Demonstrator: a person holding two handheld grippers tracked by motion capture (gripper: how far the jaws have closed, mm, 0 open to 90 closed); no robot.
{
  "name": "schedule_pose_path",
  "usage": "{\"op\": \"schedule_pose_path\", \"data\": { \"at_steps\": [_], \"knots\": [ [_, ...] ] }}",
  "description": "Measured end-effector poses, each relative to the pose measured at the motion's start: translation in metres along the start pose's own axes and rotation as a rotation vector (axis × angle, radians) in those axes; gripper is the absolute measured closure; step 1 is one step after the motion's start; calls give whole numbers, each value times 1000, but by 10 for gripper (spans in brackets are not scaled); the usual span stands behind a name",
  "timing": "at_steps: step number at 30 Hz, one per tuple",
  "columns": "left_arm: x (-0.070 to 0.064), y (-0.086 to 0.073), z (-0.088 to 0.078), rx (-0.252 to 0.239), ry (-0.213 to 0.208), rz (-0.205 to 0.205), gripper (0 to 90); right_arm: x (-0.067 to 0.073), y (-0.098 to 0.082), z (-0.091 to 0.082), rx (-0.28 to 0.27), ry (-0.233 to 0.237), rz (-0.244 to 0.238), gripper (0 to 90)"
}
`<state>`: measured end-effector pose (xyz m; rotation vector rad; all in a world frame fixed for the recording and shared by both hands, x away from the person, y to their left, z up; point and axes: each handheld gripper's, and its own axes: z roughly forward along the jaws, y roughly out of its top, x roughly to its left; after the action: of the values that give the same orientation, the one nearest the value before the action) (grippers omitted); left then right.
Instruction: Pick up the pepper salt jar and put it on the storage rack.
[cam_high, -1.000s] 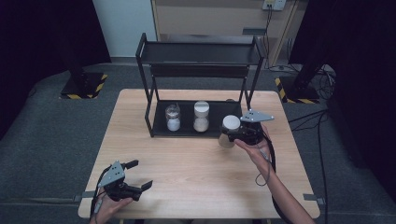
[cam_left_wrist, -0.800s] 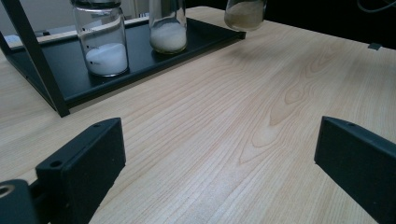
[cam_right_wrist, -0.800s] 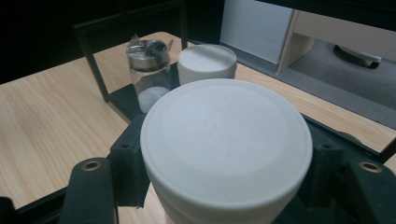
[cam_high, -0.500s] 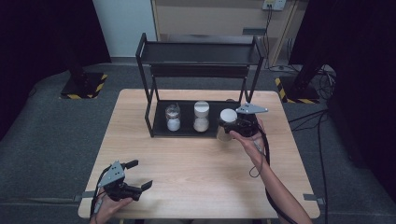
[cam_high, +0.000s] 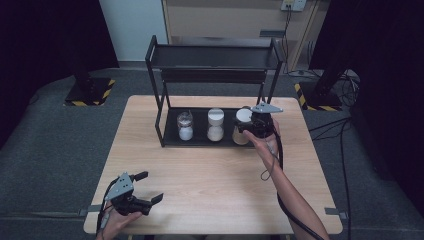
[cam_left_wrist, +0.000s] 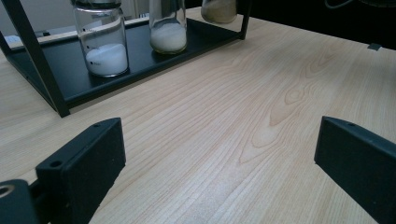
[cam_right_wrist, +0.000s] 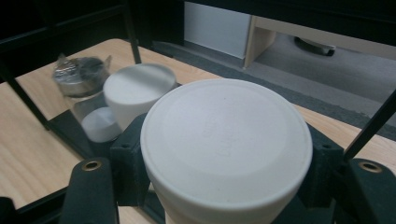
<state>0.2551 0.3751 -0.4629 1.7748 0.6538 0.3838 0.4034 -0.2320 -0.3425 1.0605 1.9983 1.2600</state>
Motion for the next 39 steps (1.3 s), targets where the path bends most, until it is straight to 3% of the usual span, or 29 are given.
{"op": "schedule_pose_path", "data": {
  "at_steps": [9, 39],
  "knots": [
    [0, 0, 0, 0, -1, 1, 10, -1, 3, 11, 6, -55, 19, 335],
    [0, 0, 0, 1, -2, -1, 10, -5, -14, 34, 44, -88, 57, 334]
  ]
}}
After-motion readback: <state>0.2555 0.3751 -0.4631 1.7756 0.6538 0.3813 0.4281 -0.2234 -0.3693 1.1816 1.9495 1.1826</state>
